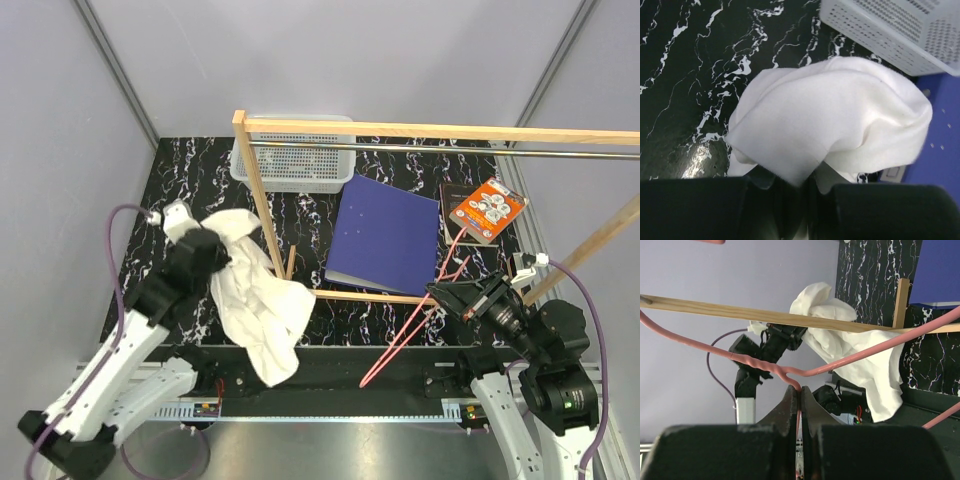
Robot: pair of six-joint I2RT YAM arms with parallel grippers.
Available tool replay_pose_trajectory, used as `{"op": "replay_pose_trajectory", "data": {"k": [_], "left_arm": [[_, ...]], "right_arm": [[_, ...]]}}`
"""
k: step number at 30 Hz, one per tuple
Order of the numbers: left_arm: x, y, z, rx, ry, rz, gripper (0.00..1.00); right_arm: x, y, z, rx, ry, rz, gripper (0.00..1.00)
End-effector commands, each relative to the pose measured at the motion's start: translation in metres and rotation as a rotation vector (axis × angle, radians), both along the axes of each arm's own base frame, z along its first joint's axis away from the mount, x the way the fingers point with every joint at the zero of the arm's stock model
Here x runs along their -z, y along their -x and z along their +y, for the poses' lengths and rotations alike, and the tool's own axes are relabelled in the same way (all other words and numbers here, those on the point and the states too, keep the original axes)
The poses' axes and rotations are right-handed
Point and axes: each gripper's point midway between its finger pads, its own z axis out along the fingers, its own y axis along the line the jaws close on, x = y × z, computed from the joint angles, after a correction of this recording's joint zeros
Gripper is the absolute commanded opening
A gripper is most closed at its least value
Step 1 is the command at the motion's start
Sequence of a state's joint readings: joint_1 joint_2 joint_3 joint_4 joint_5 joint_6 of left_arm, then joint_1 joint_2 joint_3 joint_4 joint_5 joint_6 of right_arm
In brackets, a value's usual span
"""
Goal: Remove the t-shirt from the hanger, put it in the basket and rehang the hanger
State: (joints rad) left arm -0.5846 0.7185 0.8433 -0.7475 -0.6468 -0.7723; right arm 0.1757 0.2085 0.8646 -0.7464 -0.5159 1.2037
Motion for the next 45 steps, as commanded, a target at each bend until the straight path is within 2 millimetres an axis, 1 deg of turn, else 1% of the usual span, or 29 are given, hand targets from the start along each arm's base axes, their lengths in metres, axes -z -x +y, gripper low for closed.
{"op": "replay_pose_trajectory", "data": {"k": [1,3,8,11,15,17,19,20,21,22,23,25,26,28,29,31,32,33,34,35,36,37,38,39,40,41,42,43,45], "left_arm": [[-0.047,-0.040,-0.002,0.141,0.107,-0.127,0.00],[-0.066,-0.041,0.009,0.134,0.125,-0.162,0.00],[-0.084,-0.041,0.034,0.072,0.226,-0.170,0.00],[-0.089,-0.048,0.037,0.062,0.305,-0.168,0.00],[-0.119,-0.074,0.033,0.112,0.435,-0.249,0.00],[-0.155,-0.087,0.029,0.169,0.548,-0.345,0.00],[-0.175,-0.105,0.025,0.212,0.705,-0.384,0.00],[-0.203,-0.113,0.024,0.265,0.717,-0.482,0.00],[-0.209,-0.126,0.022,0.276,0.808,-0.482,0.00],[-0.230,-0.132,0.023,0.303,0.821,-0.537,0.00],[-0.245,-0.146,0.026,0.332,0.821,-0.597,0.00],[-0.271,-0.158,0.025,0.361,0.874,-0.662,0.00],[-0.297,-0.168,0.026,0.410,0.858,-0.741,0.00],[-0.324,-0.177,0.020,0.461,0.855,-0.806,0.00],[-0.338,-0.191,0.019,0.483,0.849,-0.828,0.00],[-0.356,-0.200,0.008,0.546,0.872,-0.883,0.00],[-0.351,-0.219,0.007,0.568,0.885,-0.901,0.00],[-0.375,-0.217,-0.003,0.615,0.898,-0.942,0.00],[-0.378,-0.226,-0.007,0.631,0.901,-0.941,0.00],[-0.360,-0.258,-0.015,0.629,0.922,-0.886,0.00],[-0.382,-0.254,-0.023,0.682,0.893,-0.924,0.00],[-0.379,-0.266,-0.029,0.690,0.901,-0.895,0.00],[-0.352,-0.297,-0.035,0.681,0.925,-0.834,0.00],[-0.358,-0.295,-0.050,0.739,0.938,-0.827,0.00],[-0.348,-0.304,-0.056,0.752,0.951,-0.803,0.00],[-0.322,-0.324,-0.061,0.745,0.968,-0.756,0.00],[-0.306,-0.331,-0.069,0.746,0.974,-0.717,0.00],[-0.273,-0.346,-0.071,0.706,0.996,-0.648,0.00],[-0.233,-0.359,-0.074,0.670,0.989,-0.578,0.00]], "right_arm": [[-0.015,0.003,0.001,-0.011,-0.009,-0.062,0.00],[-0.014,0.003,0.002,-0.020,-0.017,-0.050,0.00],[-0.010,-0.001,0.002,-0.017,-0.010,-0.041,0.00],[-0.005,-0.004,0.004,-0.020,-0.013,-0.023,0.00],[0.001,-0.006,0.005,-0.029,-0.018,-0.002,0.00],[0.005,-0.009,0.007,-0.036,-0.022,0.017,0.00],[0.008,-0.010,0.007,-0.038,-0.021,0.021,0.00],[0.010,-0.011,0.007,-0.035,-0.020,0.025,0.00],[0.011,-0.012,0.007,-0.035,-0.017,0.026,0.00],[0.012,-0.013,0.007,-0.035,-0.016,0.031,0.00],[0.013,-0.014,0.007,-0.034,-0.014,0.030,0.00],[0.015,-0.017,0.007,-0.030,-0.008,0.036,0.00],[0.015,-0.018,0.007,-0.027,-0.007,0.034,0.00],[0.019,-0.022,0.007,-0.022,-0.001,0.043,0.00],[0.020,-0.022,0.007,-0.022,-0.001,0.044,0.00],[0.023,-0.026,0.007,-0.016,-0.001,0.052,0.00],[0.024,-0.027,0.007,-0.013,-0.002,0.056,0.00],[0.026,-0.028,0.007,-0.011,-0.002,0.062,0.00],[0.027,-0.029,0.006,-0.008,0.000,0.064,0.00],[0.026,-0.030,0.006,-0.007,0.001,0.063,0.00],[0.027,-0.031,0.006,-0.004,0.005,0.065,0.00],[0.027,-0.031,0.006,-0.001,0.006,0.062,0.00],[0.027,-0.032,0.005,0.003,0.009,0.063,0.00],[0.028,-0.034,0.005,0.007,0.013,0.064,0.00],[0.028,-0.034,0.005,0.010,0.014,0.066,0.00],[0.030,-0.035,0.005,0.012,0.012,0.071,0.00],[0.031,-0.036,0.004,0.014,0.013,0.074,0.00],[0.032,-0.036,0.004,0.014,0.012,0.076,0.00],[0.034,-0.036,0.005,0.014,0.012,0.079,0.00]]}}
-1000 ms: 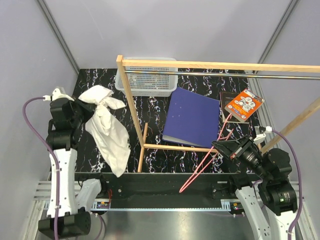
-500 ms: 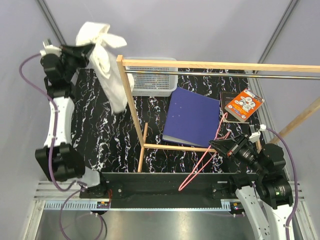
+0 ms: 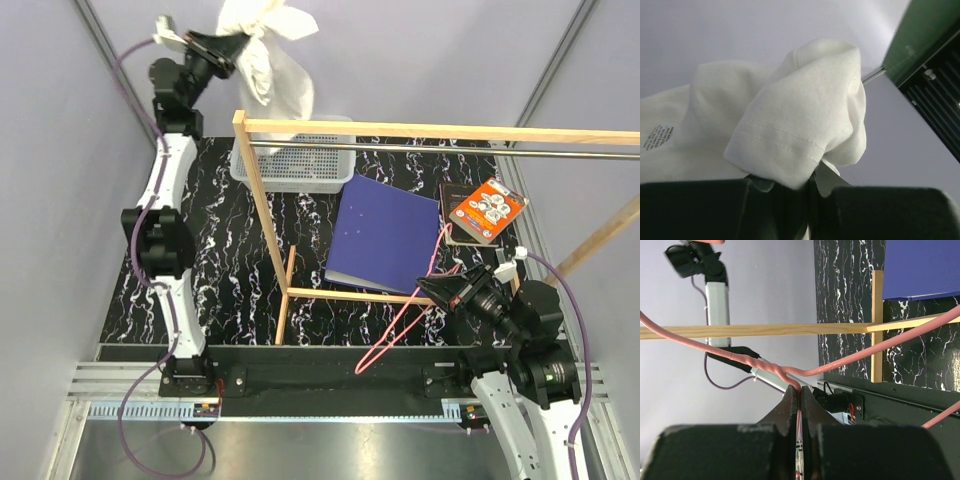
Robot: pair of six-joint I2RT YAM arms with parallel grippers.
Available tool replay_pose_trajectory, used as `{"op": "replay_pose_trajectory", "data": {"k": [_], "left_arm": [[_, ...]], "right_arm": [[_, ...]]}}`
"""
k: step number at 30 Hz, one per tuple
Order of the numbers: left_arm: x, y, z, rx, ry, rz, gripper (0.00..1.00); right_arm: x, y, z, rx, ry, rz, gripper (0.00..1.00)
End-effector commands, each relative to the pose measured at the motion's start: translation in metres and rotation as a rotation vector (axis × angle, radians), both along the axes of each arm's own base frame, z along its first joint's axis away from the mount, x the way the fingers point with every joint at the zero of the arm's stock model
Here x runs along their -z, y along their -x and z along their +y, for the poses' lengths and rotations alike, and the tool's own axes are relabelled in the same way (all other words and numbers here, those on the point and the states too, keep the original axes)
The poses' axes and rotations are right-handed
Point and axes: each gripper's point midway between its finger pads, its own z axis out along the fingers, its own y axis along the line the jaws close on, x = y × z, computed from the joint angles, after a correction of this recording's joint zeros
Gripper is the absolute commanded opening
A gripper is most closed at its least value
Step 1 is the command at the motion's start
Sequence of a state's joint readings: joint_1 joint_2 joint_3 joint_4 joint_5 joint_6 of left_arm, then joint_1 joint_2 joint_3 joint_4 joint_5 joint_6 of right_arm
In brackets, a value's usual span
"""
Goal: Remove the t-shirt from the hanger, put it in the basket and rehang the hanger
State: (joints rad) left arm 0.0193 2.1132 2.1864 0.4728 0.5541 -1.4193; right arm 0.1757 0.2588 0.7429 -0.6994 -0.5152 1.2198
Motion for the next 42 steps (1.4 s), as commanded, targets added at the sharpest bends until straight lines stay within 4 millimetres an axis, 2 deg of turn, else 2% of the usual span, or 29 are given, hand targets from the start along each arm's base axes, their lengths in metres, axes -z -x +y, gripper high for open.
{"op": "replay_pose_trajectory", "data": {"k": [1,4,6,7,9,11,13,14,17,19,24,25,27,28,34,36,39,42], "left_arm": [[0.094,-0.028,-0.016,0.059,-0.057,0.187,0.00],[0.151,-0.044,-0.014,0.021,-0.135,0.319,0.00],[0.178,-0.054,-0.008,-0.027,-0.222,0.360,0.00],[0.204,-0.057,-0.007,-0.033,-0.256,0.451,0.00],[0.214,-0.062,0.004,-0.104,-0.351,0.449,0.00],[0.234,-0.063,0.018,-0.185,-0.443,0.504,0.00],[0.246,-0.059,0.028,-0.234,-0.520,0.544,0.00],[0.253,-0.060,0.026,-0.278,-0.606,0.535,0.00],[0.275,-0.056,0.042,-0.397,-0.774,0.583,0.00],[0.288,-0.054,0.043,-0.441,-0.856,0.609,0.00],[0.291,-0.052,0.018,-0.616,-1.079,0.591,0.00],[0.296,-0.052,0.012,-0.631,-1.108,0.596,0.00],[0.291,-0.053,-0.011,-0.628,-1.139,0.554,0.00],[0.297,-0.054,-0.026,-0.611,-1.158,0.543,0.00],[0.341,-0.051,-0.062,-0.458,-1.189,0.551,0.00],[0.355,-0.051,-0.066,-0.425,-1.200,0.563,0.00],[0.361,-0.052,-0.068,-0.409,-1.211,0.567,0.00],[0.349,-0.059,-0.073,-0.391,-1.153,0.545,0.00]], "right_arm": [[-0.008,-0.007,-0.001,0.009,0.003,-0.057,0.00],[-0.006,-0.007,0.000,0.005,0.002,-0.052,0.00],[-0.004,-0.007,0.000,0.003,0.002,-0.047,0.00],[-0.003,-0.007,0.000,0.005,0.002,-0.047,0.00],[-0.003,-0.007,0.000,0.003,0.002,-0.048,0.00],[-0.003,-0.006,0.000,0.002,0.001,-0.050,0.00],[-0.001,-0.005,0.001,-0.004,-0.001,-0.047,0.00],[0.000,-0.005,0.001,-0.005,-0.001,-0.046,0.00],[0.001,-0.005,0.002,-0.008,-0.003,-0.043,0.00],[0.002,-0.004,0.002,-0.010,-0.004,-0.042,0.00],[0.006,-0.003,0.002,-0.013,-0.009,-0.033,0.00],[0.006,-0.002,0.002,-0.013,-0.010,-0.034,0.00],[0.008,-0.001,0.002,-0.015,-0.014,-0.029,0.00],[0.009,-0.001,0.002,-0.014,-0.016,-0.027,0.00],[0.015,0.000,0.003,-0.017,-0.024,-0.011,0.00],[0.014,0.000,0.003,-0.018,-0.027,-0.014,0.00],[0.015,0.001,0.003,-0.021,-0.028,-0.011,0.00],[0.017,0.001,0.003,-0.019,-0.029,-0.007,0.00]]}}
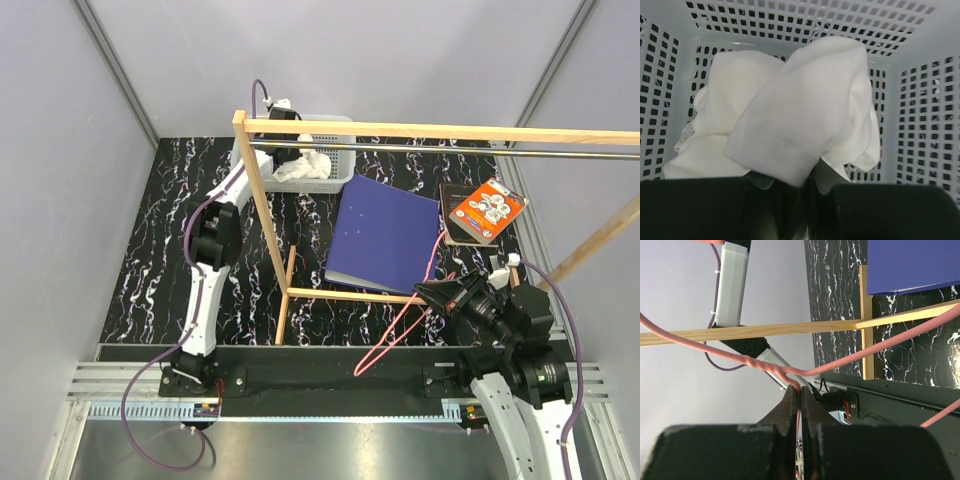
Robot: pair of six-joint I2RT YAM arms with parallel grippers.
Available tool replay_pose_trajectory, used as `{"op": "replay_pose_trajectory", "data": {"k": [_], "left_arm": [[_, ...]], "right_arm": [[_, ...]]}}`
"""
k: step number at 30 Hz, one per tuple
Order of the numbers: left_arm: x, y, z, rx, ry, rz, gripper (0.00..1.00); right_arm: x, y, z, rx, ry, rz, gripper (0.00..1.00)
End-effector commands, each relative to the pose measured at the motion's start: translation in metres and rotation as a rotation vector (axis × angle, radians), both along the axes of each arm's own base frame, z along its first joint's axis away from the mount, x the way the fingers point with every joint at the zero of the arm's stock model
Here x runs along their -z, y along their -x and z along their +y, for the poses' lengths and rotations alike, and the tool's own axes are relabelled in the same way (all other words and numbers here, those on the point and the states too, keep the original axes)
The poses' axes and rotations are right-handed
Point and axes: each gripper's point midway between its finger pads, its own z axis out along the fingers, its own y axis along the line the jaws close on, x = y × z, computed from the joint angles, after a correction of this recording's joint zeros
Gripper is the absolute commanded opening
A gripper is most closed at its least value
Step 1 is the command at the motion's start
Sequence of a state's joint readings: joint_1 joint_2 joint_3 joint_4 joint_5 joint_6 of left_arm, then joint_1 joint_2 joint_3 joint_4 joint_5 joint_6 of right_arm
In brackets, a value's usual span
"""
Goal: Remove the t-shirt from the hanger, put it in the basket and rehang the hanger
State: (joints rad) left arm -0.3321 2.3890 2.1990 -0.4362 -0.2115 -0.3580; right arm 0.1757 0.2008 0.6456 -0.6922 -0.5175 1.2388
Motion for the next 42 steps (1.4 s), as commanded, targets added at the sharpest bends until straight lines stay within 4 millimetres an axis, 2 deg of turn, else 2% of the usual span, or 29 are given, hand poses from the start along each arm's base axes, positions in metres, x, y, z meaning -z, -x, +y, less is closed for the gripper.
{"op": "replay_pose_trajectory", "data": {"k": [1,5,6,8,10,11,12,16,17,18,20,26,29,30,34,35,37,38,39,42], "left_arm": [[-0.040,-0.021,0.001,0.000,0.085,-0.091,0.00],[-0.047,-0.035,0.000,-0.033,0.209,-0.134,0.00],[-0.044,-0.044,0.007,-0.051,0.252,-0.152,0.00],[-0.046,-0.054,0.001,-0.042,0.401,-0.171,0.00],[-0.031,-0.064,0.005,-0.059,0.472,-0.140,0.00],[-0.010,-0.066,0.006,-0.066,0.472,-0.105,0.00],[-0.016,-0.070,0.005,-0.058,0.481,-0.120,0.00],[-0.002,-0.066,0.006,-0.035,0.422,-0.103,0.00],[-0.006,-0.064,0.007,-0.028,0.413,-0.109,0.00],[0.004,-0.060,0.008,-0.027,0.400,-0.090,0.00],[0.008,-0.054,0.009,-0.015,0.378,-0.070,0.00],[0.011,-0.036,0.002,0.051,0.380,-0.014,0.00],[0.004,-0.029,0.004,0.097,0.374,0.013,0.00],[0.002,-0.027,0.009,0.103,0.370,0.021,0.02],[-0.031,-0.012,0.025,0.102,0.380,0.010,0.44],[-0.049,-0.005,0.028,0.101,0.385,-0.005,0.47],[-0.071,0.003,0.034,0.108,0.389,-0.025,0.56],[-0.092,0.011,0.040,0.103,0.384,-0.040,0.75],[-0.105,0.015,0.043,0.109,0.378,-0.051,0.82],[-0.146,0.031,0.057,0.104,0.399,-0.074,0.87]], "right_arm": [[-0.011,0.001,0.002,-0.018,-0.020,-0.053,0.00],[-0.010,0.000,0.003,-0.020,-0.013,-0.048,0.00],[-0.009,-0.001,0.003,-0.022,-0.011,-0.045,0.00],[-0.007,-0.002,0.003,-0.021,-0.005,-0.040,0.00],[-0.006,-0.003,0.003,-0.022,0.001,-0.038,0.00],[-0.005,-0.004,0.003,-0.023,0.003,-0.034,0.00],[-0.004,-0.004,0.003,-0.023,0.005,-0.033,0.00],[-0.004,-0.005,0.003,-0.024,0.006,-0.037,0.00],[-0.004,-0.005,0.003,-0.023,0.005,-0.036,0.00],[-0.002,-0.005,0.003,-0.023,0.003,-0.030,0.00],[-0.002,-0.005,0.004,-0.026,-0.002,-0.029,0.00],[-0.007,-0.005,0.003,-0.019,-0.003,-0.049,0.00],[-0.011,-0.004,0.002,-0.016,-0.006,-0.061,0.00],[-0.012,-0.003,0.002,-0.016,-0.006,-0.064,0.00],[-0.015,-0.002,0.002,-0.020,-0.001,-0.076,0.00],[-0.016,-0.002,0.002,-0.021,0.002,-0.080,0.00],[-0.021,-0.003,0.002,-0.024,0.013,-0.094,0.00],[-0.023,-0.003,0.002,-0.023,0.016,-0.100,0.00],[-0.028,-0.003,0.002,-0.025,0.030,-0.124,0.00],[-0.037,-0.003,0.001,-0.027,0.054,-0.154,0.00]]}}
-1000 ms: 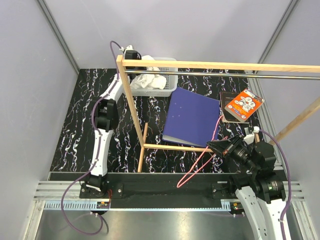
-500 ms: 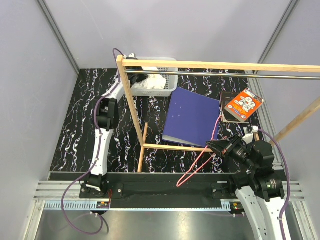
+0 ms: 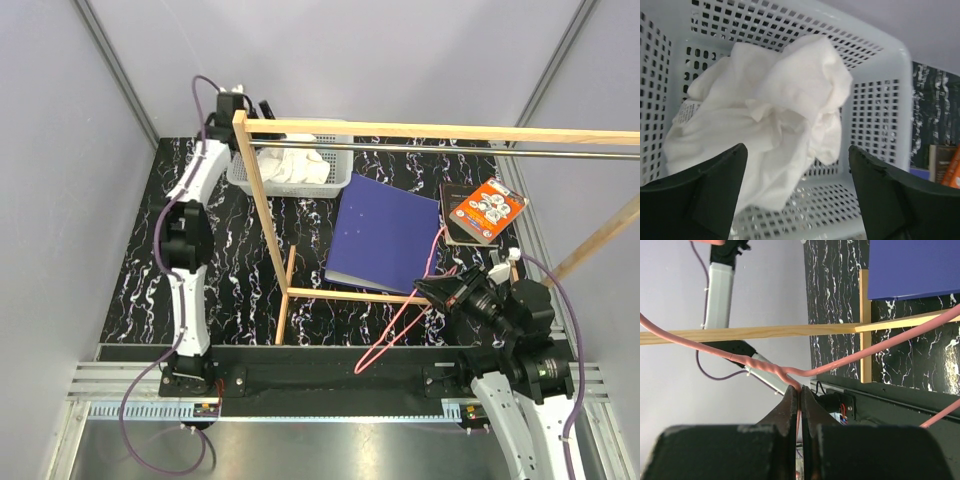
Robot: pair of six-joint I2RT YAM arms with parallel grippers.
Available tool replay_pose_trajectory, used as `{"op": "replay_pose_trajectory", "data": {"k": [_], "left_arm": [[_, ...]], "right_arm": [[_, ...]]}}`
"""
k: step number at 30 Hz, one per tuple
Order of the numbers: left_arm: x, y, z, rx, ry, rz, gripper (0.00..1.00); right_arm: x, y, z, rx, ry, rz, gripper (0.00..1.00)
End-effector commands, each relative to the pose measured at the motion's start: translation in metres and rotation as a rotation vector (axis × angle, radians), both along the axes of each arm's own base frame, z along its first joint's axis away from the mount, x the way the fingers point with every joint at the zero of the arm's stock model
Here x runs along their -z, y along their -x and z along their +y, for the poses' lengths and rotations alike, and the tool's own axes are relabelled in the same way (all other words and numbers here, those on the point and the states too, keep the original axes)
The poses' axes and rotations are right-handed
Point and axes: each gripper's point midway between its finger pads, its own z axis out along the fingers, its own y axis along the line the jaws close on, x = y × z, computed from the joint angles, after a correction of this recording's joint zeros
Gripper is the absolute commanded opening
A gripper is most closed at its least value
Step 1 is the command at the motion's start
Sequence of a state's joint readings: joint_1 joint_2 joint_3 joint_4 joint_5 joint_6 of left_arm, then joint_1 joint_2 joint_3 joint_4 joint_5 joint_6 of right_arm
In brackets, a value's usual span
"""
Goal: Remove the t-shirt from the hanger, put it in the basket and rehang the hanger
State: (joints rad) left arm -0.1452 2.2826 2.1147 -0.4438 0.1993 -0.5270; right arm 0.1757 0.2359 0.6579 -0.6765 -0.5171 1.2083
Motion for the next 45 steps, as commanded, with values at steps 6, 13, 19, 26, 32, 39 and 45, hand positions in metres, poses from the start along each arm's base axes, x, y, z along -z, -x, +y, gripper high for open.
{"op": "replay_pose_trajectory", "data": {"k": [6,13,19,26,32,39,45], "left_arm": [[-0.181,0.077,0.042,-0.029,0.105,-0.196,0.87],[-0.240,0.241,0.069,-0.126,0.140,-0.337,0.86],[-0.210,0.385,0.044,0.002,0.283,-0.380,0.87],[-0.182,0.485,0.006,0.270,0.421,-0.335,0.86],[-0.179,0.535,-0.014,0.517,0.433,-0.374,0.85],[-0.158,0.539,-0.033,0.728,0.413,-0.257,0.84],[-0.151,0.548,-0.053,0.929,0.422,-0.207,0.81]], "right_arm": [[-0.041,0.004,0.001,-0.034,0.045,-0.167,0.00],[-0.043,0.010,0.002,-0.052,0.048,-0.180,0.00],[-0.046,0.012,-0.001,-0.056,0.104,-0.208,0.00],[-0.054,0.012,-0.003,-0.064,0.156,-0.245,0.00],[-0.047,0.005,-0.004,-0.057,0.185,-0.232,0.00],[-0.042,-0.007,-0.006,-0.048,0.225,-0.206,0.00],[-0.037,-0.015,-0.010,-0.018,0.254,-0.185,0.00]]}}
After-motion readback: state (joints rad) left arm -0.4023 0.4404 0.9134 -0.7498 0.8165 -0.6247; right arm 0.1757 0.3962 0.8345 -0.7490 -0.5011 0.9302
